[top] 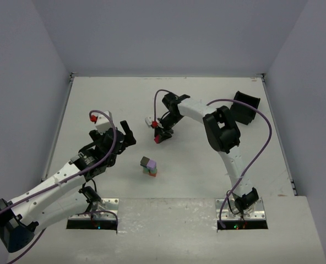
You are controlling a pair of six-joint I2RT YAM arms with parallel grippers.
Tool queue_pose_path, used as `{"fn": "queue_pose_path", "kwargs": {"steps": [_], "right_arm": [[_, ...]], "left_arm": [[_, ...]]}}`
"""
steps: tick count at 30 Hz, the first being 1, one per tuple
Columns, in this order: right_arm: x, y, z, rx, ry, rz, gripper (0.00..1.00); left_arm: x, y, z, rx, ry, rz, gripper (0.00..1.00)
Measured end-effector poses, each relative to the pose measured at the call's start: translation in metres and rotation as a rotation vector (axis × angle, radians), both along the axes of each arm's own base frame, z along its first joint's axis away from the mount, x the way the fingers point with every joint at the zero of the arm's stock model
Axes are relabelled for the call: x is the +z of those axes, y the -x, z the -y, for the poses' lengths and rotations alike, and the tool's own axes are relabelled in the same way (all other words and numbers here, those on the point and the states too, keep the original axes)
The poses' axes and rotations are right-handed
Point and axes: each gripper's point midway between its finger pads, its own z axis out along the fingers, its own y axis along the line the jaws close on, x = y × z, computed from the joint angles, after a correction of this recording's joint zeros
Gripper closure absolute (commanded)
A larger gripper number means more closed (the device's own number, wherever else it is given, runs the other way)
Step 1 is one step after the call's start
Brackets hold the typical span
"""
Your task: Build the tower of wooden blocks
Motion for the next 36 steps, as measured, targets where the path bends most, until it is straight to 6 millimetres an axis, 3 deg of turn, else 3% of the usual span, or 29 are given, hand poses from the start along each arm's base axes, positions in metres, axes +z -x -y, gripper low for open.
{"fn": "queue_pose_path", "kwargs": {"steps": [7, 14, 22, 26, 36], "right_arm": [[0.009, -0.003, -0.002, -0.02, -0.009, 0.01, 0.85], [0.038, -0.01, -0.003, -0.099, -0.01, 0.036, 1.0], [0.075, -0.026, 0.014, -0.378, 0.05, 0.088, 1.0], [0.102, -0.03, 0.027, -0.57, 0.048, 0.099, 1.0], [0.171, -0.005, 0.072, -0.94, -0.031, 0.101, 0.98]], "left_arm": [[-0.001, 0.0, 0.003, -0.011, 0.005, -0.004, 0.0], [0.001, -0.001, -0.001, 0.028, 0.026, 0.011, 0.0], [0.01, -0.008, -0.018, 0.169, 0.048, 0.074, 0.0], [0.018, -0.019, -0.015, 0.19, 0.031, 0.099, 0.0], [0.059, -0.034, -0.006, 0.166, 0.065, 0.211, 0.0]]}}
